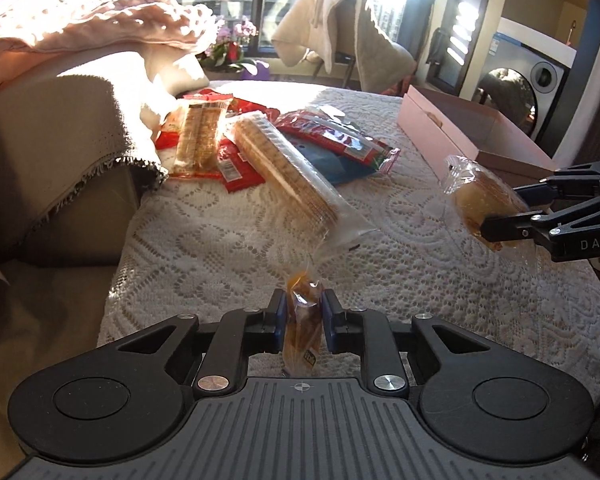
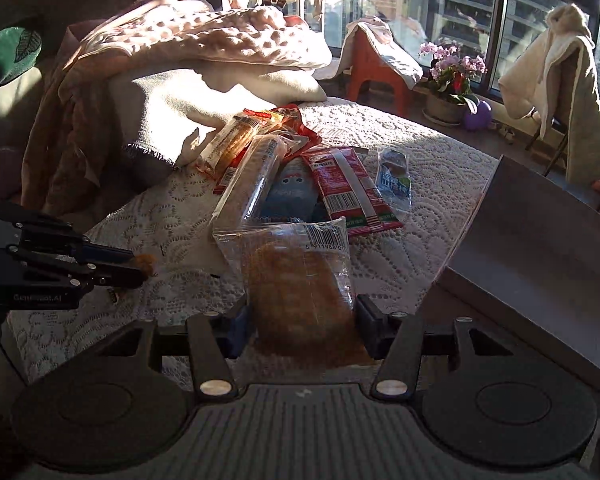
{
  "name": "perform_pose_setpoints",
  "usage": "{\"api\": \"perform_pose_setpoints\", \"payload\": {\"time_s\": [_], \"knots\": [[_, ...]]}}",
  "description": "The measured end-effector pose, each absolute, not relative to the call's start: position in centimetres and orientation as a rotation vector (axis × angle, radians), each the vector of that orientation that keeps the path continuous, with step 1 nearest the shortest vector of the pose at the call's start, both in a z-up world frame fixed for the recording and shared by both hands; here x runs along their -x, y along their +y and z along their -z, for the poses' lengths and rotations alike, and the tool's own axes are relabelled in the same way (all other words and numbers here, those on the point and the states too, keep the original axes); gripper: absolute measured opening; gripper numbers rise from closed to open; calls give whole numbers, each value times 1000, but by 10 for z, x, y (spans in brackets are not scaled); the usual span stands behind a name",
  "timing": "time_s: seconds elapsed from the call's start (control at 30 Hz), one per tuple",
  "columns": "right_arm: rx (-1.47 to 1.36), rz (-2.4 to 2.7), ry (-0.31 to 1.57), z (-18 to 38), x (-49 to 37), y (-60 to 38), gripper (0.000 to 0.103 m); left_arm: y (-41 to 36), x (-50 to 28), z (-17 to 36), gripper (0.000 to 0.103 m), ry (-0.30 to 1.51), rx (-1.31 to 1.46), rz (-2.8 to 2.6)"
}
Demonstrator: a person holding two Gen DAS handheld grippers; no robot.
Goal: Organize snacks
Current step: 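Carry both snacks into the pink box and open both tools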
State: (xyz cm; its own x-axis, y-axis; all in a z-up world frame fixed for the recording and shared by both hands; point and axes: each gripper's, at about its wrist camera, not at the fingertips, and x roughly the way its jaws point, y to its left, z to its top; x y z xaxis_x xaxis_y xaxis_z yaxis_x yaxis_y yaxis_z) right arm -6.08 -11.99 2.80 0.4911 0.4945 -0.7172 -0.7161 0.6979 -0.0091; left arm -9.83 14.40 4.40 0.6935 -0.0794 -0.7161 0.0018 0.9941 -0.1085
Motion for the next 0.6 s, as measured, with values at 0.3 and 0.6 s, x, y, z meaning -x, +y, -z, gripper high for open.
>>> {"api": "perform_pose_setpoints", "payload": {"time_s": [0.3,0.6], "knots": [[242,-550,791,-10,85,-212,53,85,102,-83,22,699,63,230],[149,-419,551,-88,66,-263,53,8,-13,-144,25,468,184,432]]}}
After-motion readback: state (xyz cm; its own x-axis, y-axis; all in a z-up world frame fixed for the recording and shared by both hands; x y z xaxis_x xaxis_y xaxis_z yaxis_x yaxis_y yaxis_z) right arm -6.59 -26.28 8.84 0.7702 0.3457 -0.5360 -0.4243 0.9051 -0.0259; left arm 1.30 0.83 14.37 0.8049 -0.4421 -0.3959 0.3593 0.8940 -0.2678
